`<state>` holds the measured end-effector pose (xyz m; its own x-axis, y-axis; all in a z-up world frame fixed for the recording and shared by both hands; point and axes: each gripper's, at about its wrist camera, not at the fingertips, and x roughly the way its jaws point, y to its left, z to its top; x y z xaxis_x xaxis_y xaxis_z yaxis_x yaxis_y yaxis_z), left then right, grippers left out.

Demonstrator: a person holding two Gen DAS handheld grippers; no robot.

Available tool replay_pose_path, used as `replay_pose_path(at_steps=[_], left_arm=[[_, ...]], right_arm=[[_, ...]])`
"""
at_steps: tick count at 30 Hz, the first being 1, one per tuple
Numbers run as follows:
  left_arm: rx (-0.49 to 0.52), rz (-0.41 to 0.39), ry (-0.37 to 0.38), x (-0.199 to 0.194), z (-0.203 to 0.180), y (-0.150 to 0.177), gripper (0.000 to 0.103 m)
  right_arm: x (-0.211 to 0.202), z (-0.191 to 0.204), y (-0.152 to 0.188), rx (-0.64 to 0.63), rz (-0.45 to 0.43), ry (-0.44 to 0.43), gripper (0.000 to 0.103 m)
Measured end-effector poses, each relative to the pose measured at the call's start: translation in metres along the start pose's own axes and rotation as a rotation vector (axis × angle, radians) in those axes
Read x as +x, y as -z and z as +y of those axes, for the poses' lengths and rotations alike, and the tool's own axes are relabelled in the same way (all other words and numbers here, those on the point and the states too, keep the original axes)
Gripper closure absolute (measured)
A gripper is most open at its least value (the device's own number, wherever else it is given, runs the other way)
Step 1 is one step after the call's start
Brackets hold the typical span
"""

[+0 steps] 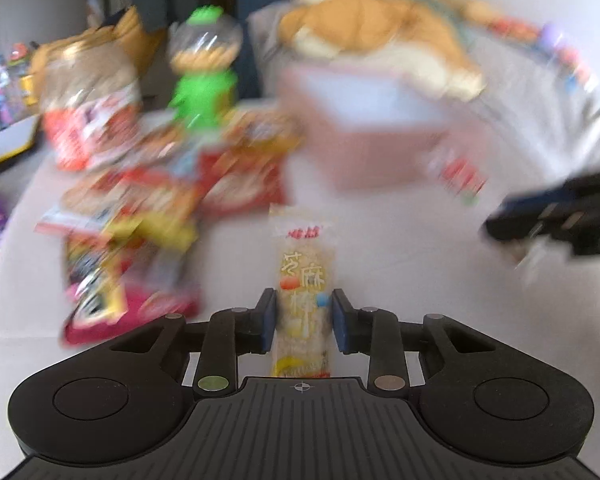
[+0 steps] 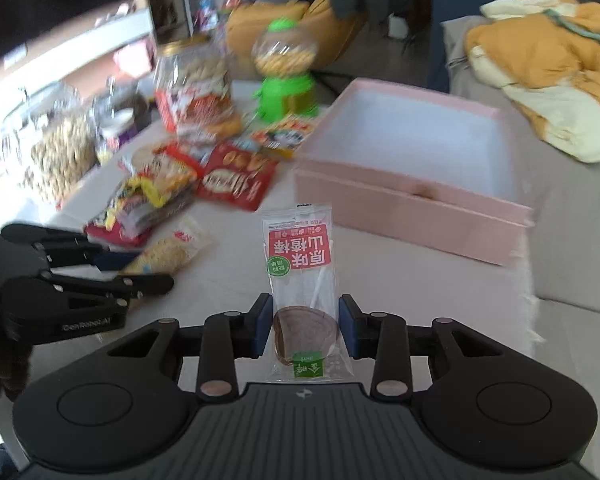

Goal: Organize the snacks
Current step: 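Carry both snacks over the pink box and open both tools to drop them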

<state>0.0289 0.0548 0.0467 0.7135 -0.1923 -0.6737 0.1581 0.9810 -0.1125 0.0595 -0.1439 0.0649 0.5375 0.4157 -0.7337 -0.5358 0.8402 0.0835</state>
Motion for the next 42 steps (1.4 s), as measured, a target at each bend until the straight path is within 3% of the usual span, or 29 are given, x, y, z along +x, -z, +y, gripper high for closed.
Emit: replay_pose_path(at_steps=[4, 7, 10, 13, 15, 19, 22, 26, 31, 36, 42], left_arm=[[-0.019, -0.200, 0.056, -0.019, -0.021, -0.054, 0.070], [-0.060, -0.259, 0.097, 0.000, -0.029, -0.092, 0.070], [-0.101, -0.253, 0.113, 0.048, -0.032, -0.118, 0.070], [-0.158, -0.137, 0.130, 0.107, -0.025, -0.130, 0.069], [-0.209, -0.113, 0.156, 0.120, -0.014, -0.131, 0.069], [-0.237, -0.206, 0.231, 0.089, 0.011, -0.118, 0.069], [-0.243, -0.251, 0.195, 0.057, 0.035, -0.099, 0.069], [-0.282, -0.235, 0.131, 0.030, 0.067, -0.068, 0.069], [-0.276, -0.245, 0.092, 0.010, 0.090, -0.030, 0.069], [-0.279, -0.220, 0.062, 0.007, 0.096, -0.010, 0.069], [-0.276, -0.185, 0.064, -0.003, 0.101, 0.008, 0.069]], right_arm=[[-0.025, -0.026, 0.000, 0.046, -0.068, 0.023, 0.068], [-0.032, -0.044, 0.000, 0.098, -0.098, 0.032, 0.068], [-0.033, -0.059, 0.001, 0.144, -0.115, 0.036, 0.068], [-0.030, -0.070, -0.005, 0.172, -0.125, 0.053, 0.068], [-0.029, -0.078, -0.015, 0.191, -0.136, 0.060, 0.068], [-0.030, -0.098, -0.042, 0.230, -0.190, 0.067, 0.068], [-0.009, -0.111, -0.075, 0.263, -0.194, 0.077, 0.067], [0.041, -0.113, -0.111, 0.259, -0.149, 0.117, 0.054], [0.079, -0.082, -0.125, 0.195, -0.077, 0.137, 0.053], [0.088, -0.036, -0.136, 0.148, -0.114, 0.049, 0.025], [0.132, 0.021, -0.160, 0.179, -0.148, 0.073, 0.026]])
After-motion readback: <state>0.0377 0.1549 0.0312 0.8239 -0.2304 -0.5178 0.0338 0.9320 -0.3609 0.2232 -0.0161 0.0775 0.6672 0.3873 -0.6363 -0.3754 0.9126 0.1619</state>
